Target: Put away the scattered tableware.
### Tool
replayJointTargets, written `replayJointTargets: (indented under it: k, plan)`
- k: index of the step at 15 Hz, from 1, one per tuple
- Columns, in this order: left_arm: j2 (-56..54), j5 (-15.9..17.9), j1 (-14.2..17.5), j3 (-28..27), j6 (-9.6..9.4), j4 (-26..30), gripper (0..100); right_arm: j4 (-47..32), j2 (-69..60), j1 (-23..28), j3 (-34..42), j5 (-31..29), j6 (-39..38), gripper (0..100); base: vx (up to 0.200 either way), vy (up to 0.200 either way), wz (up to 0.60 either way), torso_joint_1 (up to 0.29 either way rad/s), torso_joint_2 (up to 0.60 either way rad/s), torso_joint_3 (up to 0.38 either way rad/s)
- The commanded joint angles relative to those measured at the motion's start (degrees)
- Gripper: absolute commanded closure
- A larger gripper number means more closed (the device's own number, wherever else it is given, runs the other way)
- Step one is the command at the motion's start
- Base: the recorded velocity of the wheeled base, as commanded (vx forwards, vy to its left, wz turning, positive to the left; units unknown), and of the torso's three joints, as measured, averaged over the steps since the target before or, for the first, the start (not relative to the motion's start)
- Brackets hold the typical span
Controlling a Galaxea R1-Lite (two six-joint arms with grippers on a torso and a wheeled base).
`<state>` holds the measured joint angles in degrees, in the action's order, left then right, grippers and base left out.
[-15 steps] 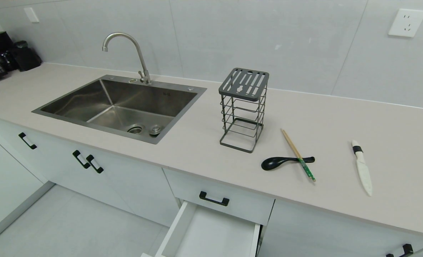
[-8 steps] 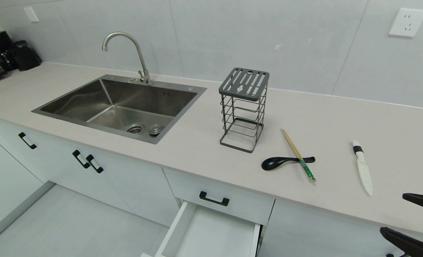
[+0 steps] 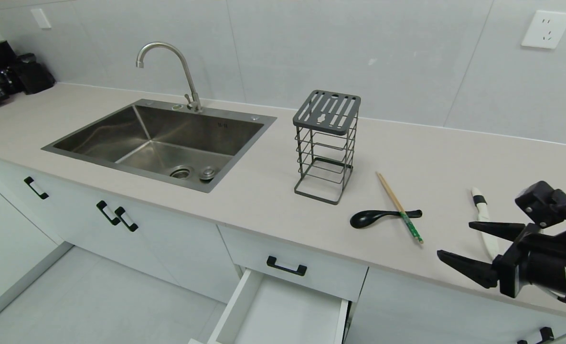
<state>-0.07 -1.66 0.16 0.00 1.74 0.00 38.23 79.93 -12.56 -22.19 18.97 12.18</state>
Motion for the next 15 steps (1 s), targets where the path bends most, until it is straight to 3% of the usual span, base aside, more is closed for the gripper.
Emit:
replayJointTargets:
  k: [1, 5, 9, 15]
  plan:
    - [0.07, -0.01, 0.02, 0.00, 0.01, 0.00, 0, 0.62, 5.32, -0.10, -1.19, 0.02, 0.04, 0, 0.000, 0.000, 0.00, 0.000, 0.00, 0.000]
    - [0.07, -0.01, 0.02, 0.00, 0.01, 0.00, 0, 0.62, 7.52, -0.45, -3.74, -0.42, 0.04, 0, 0.000, 0.000, 0.00, 0.000, 0.00, 0.000]
    - [0.07, -0.01, 0.02, 0.00, 0.01, 0.00, 0, 0.53, 14.02, -1.33, -8.93, -0.51, -6.55, 0, 0.000, 0.000, 0.00, 0.000, 0.00, 0.000]
    - [0.07, -0.01, 0.02, 0.00, 0.01, 0.00, 0, 0.53, 19.82, -5.11, -13.23, -7.19, -7.96, 0, 0.000, 0.000, 0.00, 0.000, 0.00, 0.000]
